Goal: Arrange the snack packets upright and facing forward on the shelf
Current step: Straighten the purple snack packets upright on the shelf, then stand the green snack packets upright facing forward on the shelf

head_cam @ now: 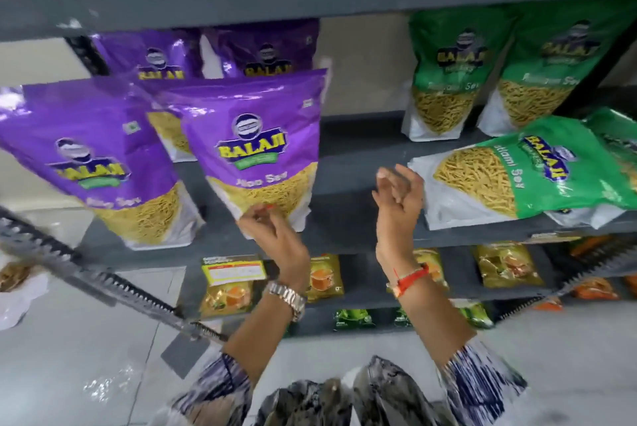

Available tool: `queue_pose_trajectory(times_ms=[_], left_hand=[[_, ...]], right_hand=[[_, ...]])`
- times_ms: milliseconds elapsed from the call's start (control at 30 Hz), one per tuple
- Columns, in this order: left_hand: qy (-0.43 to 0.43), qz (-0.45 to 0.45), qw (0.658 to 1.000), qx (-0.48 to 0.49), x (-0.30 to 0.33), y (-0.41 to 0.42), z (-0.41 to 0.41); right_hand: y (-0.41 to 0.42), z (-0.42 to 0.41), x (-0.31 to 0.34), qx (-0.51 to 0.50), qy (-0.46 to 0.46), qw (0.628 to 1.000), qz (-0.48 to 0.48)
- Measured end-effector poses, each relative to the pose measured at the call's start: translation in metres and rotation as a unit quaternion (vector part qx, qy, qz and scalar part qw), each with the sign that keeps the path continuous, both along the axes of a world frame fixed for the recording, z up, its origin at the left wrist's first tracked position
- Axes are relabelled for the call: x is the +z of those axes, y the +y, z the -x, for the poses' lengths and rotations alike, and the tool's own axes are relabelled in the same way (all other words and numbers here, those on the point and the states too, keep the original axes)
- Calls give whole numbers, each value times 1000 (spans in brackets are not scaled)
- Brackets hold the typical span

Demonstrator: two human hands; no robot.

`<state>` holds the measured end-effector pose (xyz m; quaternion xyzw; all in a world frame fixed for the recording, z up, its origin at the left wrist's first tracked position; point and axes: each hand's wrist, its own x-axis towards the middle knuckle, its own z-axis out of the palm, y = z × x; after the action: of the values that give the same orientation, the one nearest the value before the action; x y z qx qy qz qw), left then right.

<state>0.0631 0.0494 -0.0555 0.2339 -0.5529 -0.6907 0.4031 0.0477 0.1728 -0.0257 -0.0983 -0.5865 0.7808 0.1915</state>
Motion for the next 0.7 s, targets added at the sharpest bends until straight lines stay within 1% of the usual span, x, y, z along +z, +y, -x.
queue_pose_trajectory(times_ms=[100, 167, 200, 267, 333, 400, 467, 500, 567, 600, 633, 667, 700], left_hand=[[38, 18, 996, -84, 13, 63, 6], [52, 39, 985, -162, 20, 102, 15], [55, 63, 976, -202, 25, 119, 22], [41, 142, 952, -270, 31, 147, 43], [-5, 254, 913, -318, 34, 171, 75], [-80, 341, 864, -362, 39, 196, 110], [-169, 377, 816, -404, 48, 215, 140], [-214, 390, 784, -433, 51, 224, 152], [-301, 395, 704, -509, 58, 236, 170], [-332, 377, 677, -538, 62, 238, 175], [-352, 341, 667, -561, 66, 240, 178], [-364, 296, 672, -573, 70, 242, 179], [-365, 262, 686, -573, 70, 243, 181]], right_hand=[[51, -5, -7, -141, -29, 985, 99], [87, -6, -16, -212, -56, 968, 125], [103, -5, -20, -232, -72, 960, 136], [129, -4, -23, -244, -114, 949, 161], [152, 0, -27, -255, -140, 943, 164], [172, 4, -28, -239, -156, 945, 160], [183, 7, -30, -186, -185, 949, 173], [186, 6, -29, -158, -200, 950, 181], [194, 7, -31, -135, -203, 950, 196], [198, 7, -34, -129, -201, 950, 202], [201, 6, -32, -118, -203, 952, 198], [204, 6, -33, -107, -206, 954, 190], [208, 6, -33, -99, -204, 957, 182]])
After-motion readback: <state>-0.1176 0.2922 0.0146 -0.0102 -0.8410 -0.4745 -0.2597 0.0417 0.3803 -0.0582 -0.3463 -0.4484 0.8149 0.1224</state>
